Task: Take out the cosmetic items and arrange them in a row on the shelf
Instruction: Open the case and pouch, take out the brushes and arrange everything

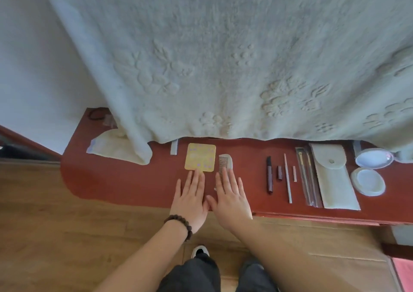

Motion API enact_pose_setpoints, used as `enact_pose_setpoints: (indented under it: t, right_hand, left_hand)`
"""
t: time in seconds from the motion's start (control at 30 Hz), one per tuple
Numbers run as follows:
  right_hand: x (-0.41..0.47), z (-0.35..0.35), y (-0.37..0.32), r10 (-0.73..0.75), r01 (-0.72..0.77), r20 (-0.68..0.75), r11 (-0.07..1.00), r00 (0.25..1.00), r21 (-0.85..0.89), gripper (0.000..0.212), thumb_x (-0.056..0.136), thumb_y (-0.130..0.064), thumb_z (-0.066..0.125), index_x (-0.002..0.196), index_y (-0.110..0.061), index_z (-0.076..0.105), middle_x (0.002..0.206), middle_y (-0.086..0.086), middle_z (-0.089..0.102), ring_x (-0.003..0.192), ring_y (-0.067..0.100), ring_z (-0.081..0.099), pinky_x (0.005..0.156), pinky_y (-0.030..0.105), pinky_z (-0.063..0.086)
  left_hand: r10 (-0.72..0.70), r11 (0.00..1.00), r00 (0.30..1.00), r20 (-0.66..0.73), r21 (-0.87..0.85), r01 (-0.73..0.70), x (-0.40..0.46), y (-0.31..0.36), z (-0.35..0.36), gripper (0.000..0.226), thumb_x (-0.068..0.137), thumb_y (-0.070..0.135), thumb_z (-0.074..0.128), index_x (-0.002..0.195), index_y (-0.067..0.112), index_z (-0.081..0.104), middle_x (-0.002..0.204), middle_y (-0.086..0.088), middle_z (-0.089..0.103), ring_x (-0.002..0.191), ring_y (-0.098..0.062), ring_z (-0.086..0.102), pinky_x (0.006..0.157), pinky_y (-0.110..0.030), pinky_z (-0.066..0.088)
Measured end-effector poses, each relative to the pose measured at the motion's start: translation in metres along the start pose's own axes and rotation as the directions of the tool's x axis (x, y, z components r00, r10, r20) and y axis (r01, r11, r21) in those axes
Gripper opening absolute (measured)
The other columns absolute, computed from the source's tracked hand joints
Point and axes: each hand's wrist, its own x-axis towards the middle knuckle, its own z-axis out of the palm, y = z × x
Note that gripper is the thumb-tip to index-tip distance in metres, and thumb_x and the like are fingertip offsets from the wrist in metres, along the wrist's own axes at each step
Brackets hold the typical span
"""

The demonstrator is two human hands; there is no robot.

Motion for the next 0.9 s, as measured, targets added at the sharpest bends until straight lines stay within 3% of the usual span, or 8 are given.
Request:
enact_pose_setpoints:
  t: [0.13,0.3,0.67,0.8,0.9]
  right_hand:
    - [-0.008,0.000,0.006,0.012,-0.011,0.010,0.999,1.000,-0.041,0.089,0.072,-0.065,-0.029,0.146,-0.017,-0.016,0.154,0.004,-0.025,0.140,0.022,-0.029,0.117,0.044,-0.012]
    - [-0.016,-0.011,0.024,-0.022,0.026,0.057,0.997,0.998,-0.071,0.082,0.074,-0.065,-0.023,0.141,-0.018,-0.020,0.154,0.006,-0.026,0.140,0.020,-0.028,0.117,0.039,-0.011]
    - [-0.015,-0.021,0.058,-0.001,0.015,0.077,0.984,0.997,-0.178,0.089,0.075,-0.055,-0.019,0.148,-0.005,-0.007,0.157,0.016,-0.015,0.144,0.027,-0.019,0.118,0.038,-0.009]
    - [-0.016,-0.025,0.061,0.019,-0.002,0.089,0.981,0.996,-0.195,0.069,0.096,-0.049,0.003,0.148,-0.005,-0.008,0.156,0.015,-0.016,0.144,0.026,-0.019,0.118,0.039,-0.009]
    - [-0.016,-0.027,0.062,0.033,-0.009,0.107,0.976,0.994,-0.218,0.066,0.100,-0.045,0.014,0.148,-0.005,-0.009,0.156,0.015,-0.016,0.144,0.025,-0.019,0.119,0.040,-0.008]
  left_hand:
    - [0.004,1.000,1.000,0.016,-0.020,-0.004,0.000,0.004,-0.002,0.065,0.099,0.044,0.015,0.140,0.014,-0.026,0.154,-0.005,-0.027,0.144,-0.019,-0.020,0.119,-0.048,-0.005]
    - [0.018,0.999,1.000,0.022,-0.030,-0.017,-0.001,0.020,-0.005,0.069,0.098,0.049,0.014,0.147,0.011,-0.017,0.156,-0.008,-0.023,0.144,-0.019,-0.020,0.118,-0.048,-0.008]
    - [0.032,0.997,0.999,0.040,-0.075,-0.029,0.007,0.062,-0.017,0.070,0.096,0.045,0.015,0.147,0.007,-0.013,0.158,-0.009,-0.017,0.146,-0.019,-0.015,0.119,-0.047,-0.007]
    - [0.052,0.997,0.997,0.060,-0.065,-0.048,0.012,0.067,-0.019,0.070,0.096,0.046,0.015,0.148,0.007,-0.012,0.158,-0.008,-0.017,0.146,-0.019,-0.015,0.119,-0.046,-0.007]
    - [0.053,0.997,0.996,0.065,-0.061,-0.049,0.014,0.069,-0.019,0.070,0.096,0.046,0.016,0.148,0.008,-0.012,0.158,-0.008,-0.017,0.146,-0.018,-0.015,0.119,-0.046,-0.006]
